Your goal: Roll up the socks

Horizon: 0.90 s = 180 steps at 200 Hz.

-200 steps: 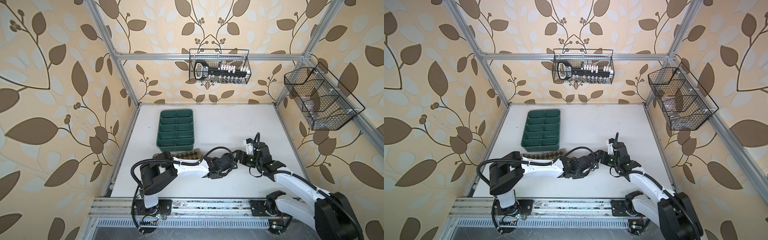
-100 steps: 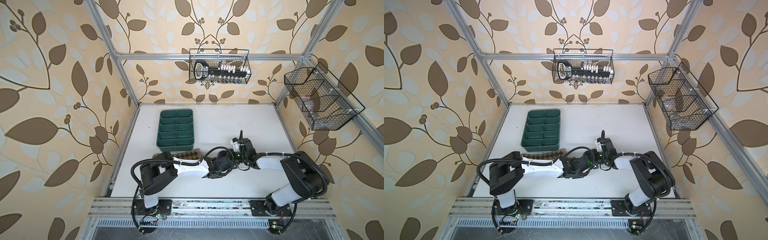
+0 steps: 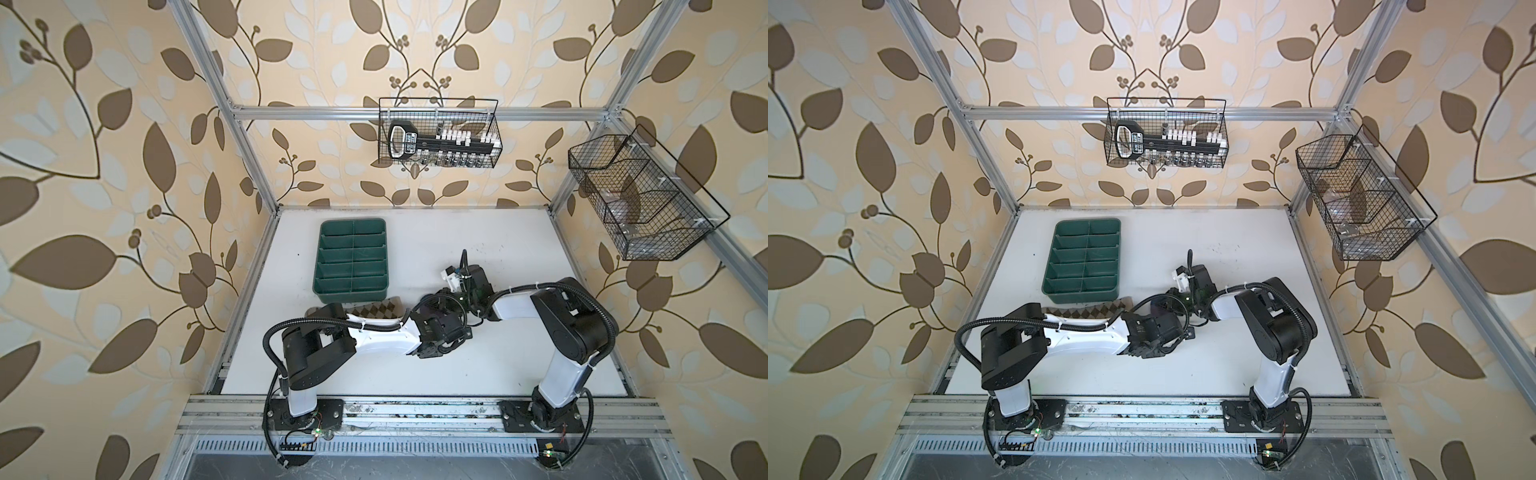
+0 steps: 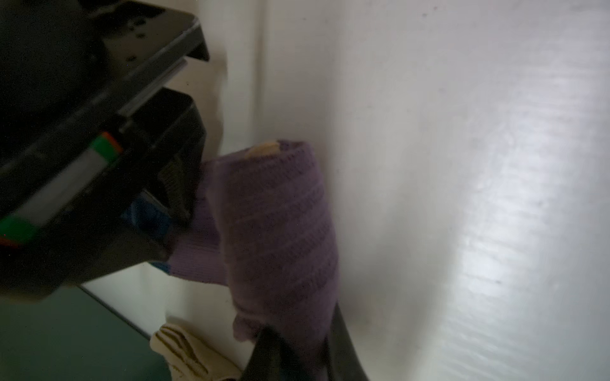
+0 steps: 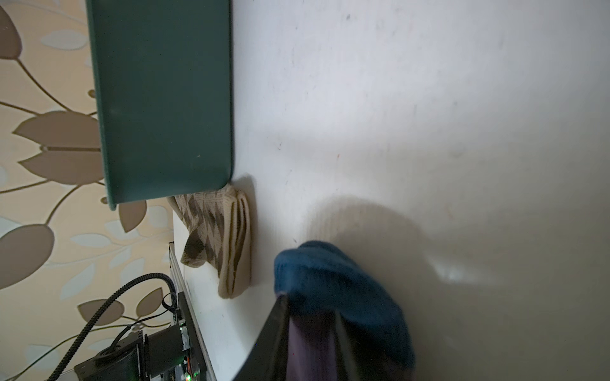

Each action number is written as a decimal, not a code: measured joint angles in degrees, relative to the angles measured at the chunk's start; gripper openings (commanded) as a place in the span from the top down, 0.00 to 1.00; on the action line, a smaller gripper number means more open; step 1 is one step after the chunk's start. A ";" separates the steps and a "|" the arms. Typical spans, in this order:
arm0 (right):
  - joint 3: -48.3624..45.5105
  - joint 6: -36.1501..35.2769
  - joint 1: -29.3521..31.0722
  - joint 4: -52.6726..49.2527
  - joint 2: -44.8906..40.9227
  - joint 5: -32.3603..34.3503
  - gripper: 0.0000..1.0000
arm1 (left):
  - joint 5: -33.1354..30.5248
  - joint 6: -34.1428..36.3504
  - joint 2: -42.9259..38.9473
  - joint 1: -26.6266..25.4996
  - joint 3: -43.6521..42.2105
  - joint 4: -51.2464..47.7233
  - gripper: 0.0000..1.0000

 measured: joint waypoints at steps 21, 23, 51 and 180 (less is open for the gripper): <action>-0.48 -0.26 -0.04 0.94 -0.02 -0.09 0.73 | 3.93 -0.81 1.81 1.75 3.78 -3.39 0.93; -0.52 -0.26 -0.07 0.98 -0.02 -0.11 0.73 | 4.55 -0.87 1.97 1.95 4.15 -3.76 0.92; -0.57 -1.25 -0.52 1.09 -0.07 -1.05 0.69 | 10.84 -2.25 4.11 4.83 8.46 -8.31 0.91; 4.31 -8.92 -23.39 -22.86 -26.49 -3.32 0.16 | 20.31 -4.59 10.51 8.59 17.31 -17.51 0.90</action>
